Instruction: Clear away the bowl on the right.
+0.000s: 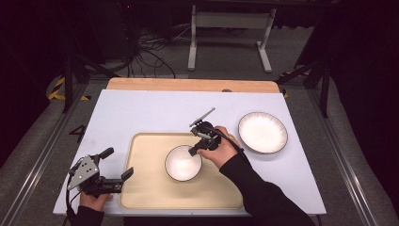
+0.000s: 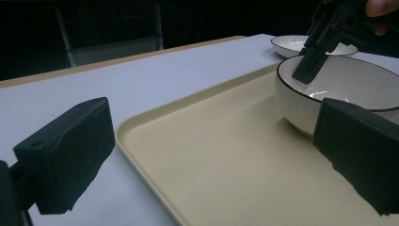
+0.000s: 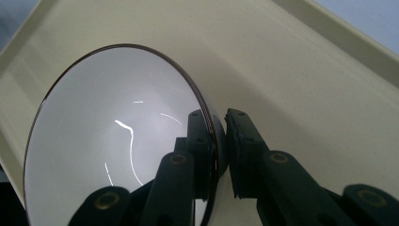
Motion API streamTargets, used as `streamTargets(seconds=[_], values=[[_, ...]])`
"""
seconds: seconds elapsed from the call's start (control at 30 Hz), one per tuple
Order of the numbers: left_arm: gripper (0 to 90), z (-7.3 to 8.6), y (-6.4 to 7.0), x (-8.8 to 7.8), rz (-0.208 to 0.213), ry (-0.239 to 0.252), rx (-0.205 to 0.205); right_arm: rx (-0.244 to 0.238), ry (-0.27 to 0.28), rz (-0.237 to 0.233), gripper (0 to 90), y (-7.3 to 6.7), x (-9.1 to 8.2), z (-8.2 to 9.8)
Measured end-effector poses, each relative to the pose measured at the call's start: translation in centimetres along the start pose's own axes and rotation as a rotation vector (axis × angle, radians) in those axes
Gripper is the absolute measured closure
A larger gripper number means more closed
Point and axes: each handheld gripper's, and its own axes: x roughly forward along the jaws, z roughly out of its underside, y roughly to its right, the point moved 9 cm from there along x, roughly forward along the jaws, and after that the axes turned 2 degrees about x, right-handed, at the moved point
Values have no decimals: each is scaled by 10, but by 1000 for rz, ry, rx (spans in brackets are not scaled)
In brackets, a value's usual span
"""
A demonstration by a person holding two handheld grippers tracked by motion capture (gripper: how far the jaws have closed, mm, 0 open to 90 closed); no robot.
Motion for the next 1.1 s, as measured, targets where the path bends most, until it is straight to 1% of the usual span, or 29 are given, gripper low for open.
streamTargets(seconds=[0.13, 0.17, 0.37, 0.5, 0.57, 0.63, 0.67, 0.77, 0.83, 0.9, 0.97, 1.0, 1.07, 1.1], values=[[3, 0, 0, 0, -1, 0, -2, -5, -4, -8, 808, 1, 1, 1], [4, 0, 0, 0, 0, -1, 0, -3, -2, -2, 808, 2, 1, 1], [4, 0, 0, 0, -1, -2, -1, -10, -15, -2, 809, 6, 3, 4], [3, 0, 0, 0, 0, -5, -1, -2, -6, -7, 794, 6, 3, 4], [3, 0, 0, 0, 0, -5, -1, -9, 7, -14, 729, 5, 2, 2], [3, 0, 0, 0, -1, -3, -1, -35, 22, -17, 656, 4, 0, 1], [3, 0, 0, 0, -1, -3, -1, -44, 33, -5, 634, 5, -1, 0], [3, 0, 0, 0, 0, -5, -1, -60, 55, -6, 551, 2, -4, -2], [3, 0, 0, 0, 2, -4, 1, -77, 79, 2, 487, 1, -7, -3], [3, 0, 0, 0, 1, -4, -4, -94, 111, -1, 433, -1, -11, -6], [3, 0, 0, 0, 0, -3, -4, -116, 146, 2, 392, -3, -16, -8], [3, 0, 0, 0, 1, -3, -1, -116, 146, 2, 392, -3, -16, -8], [3, 0, 0, 0, 1, -2, -1, -162, 200, 14, 368, -5, -24, -12], [3, 0, 0, 1, 0, 0, -2, -170, 216, 18, 365, -6, -27, -13]])
